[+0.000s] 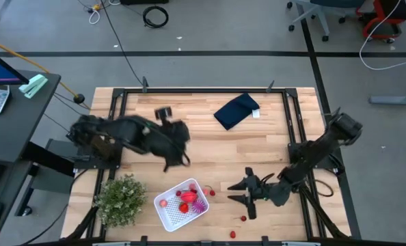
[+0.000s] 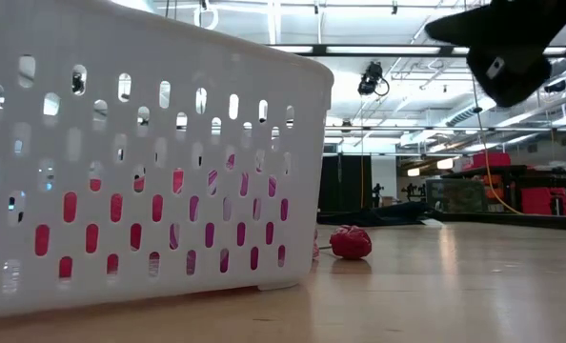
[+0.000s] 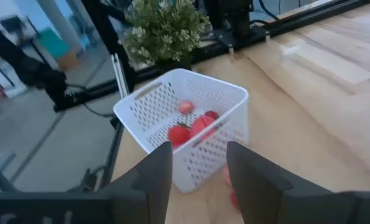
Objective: Pick and placing Produce into tupperware
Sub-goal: Put the cherry into the white bin
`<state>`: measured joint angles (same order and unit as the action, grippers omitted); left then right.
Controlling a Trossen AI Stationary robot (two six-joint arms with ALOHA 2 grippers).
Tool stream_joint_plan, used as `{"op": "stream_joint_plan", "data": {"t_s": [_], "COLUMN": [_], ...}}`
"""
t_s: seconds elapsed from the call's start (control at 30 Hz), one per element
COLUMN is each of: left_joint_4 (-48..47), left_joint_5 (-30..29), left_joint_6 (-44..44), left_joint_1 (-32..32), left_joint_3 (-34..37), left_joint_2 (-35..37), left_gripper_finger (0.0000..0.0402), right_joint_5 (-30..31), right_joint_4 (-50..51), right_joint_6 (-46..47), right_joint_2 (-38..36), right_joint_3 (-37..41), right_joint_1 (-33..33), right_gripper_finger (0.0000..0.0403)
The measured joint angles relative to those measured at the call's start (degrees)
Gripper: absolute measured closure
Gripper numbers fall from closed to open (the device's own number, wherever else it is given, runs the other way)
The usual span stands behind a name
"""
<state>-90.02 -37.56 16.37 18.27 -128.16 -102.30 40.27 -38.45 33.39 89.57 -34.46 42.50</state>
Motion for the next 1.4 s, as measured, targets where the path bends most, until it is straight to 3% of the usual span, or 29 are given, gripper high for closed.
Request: {"op": "stream_joint_plan", "data": {"t_s": [0.1,0.27,0.67,0.83,0.9,1.0,1.17,1.4], "left_joint_4": [0.0,0.0,0.0,0.0,0.0,0.3,3.5,14.6], "left_joint_5": [0.0,0.0,0.1,0.3,2.0,9.4,15.4,20.6], "left_joint_6": [-2.7,-3.1,-9.6,-9.6,-9.5,-9.9,-13.1,-18.8], "left_joint_1": [-2.4,-6.3,-11.7,-13.4,-13.7,-13.7,-12.4,-11.0], "left_joint_3": [0.0,0.0,0.0,0.0,0.0,0.5,5.9,21.7], "left_joint_2": [3.4,7.8,9.3,8.9,9.0,9.0,9.0,8.9], "left_gripper_finger": [0.0325,0.0327,0.0328,0.0328,0.0331,0.0335,0.034,0.0339], "right_joint_5": [0.0,0.8,0.8,-4.7,-6.3,-6.4,-6.7,-7.4], "right_joint_4": [-5.2,-4.1,-3.6,1.7,2.7,2.0,1.8,2.1], "right_joint_6": [0.0,-2.3,10.2,16.4,17.7,18.8,19.2,17.9], "right_joint_2": [4.1,4.5,4.1,4.1,4.1,4.3,4.3,4.3], "right_joint_3": [0.0,0.0,0.0,0.0,0.0,0.0,0.0,0.0], "right_joint_1": [-0.7,-3.9,-10.7,-12.1,-12.1,-11.8,-11.6,-13.3], "right_gripper_finger": [0.0243,0.0243,0.0243,0.0243,0.0243,0.0243,0.0243,0.0243]}}
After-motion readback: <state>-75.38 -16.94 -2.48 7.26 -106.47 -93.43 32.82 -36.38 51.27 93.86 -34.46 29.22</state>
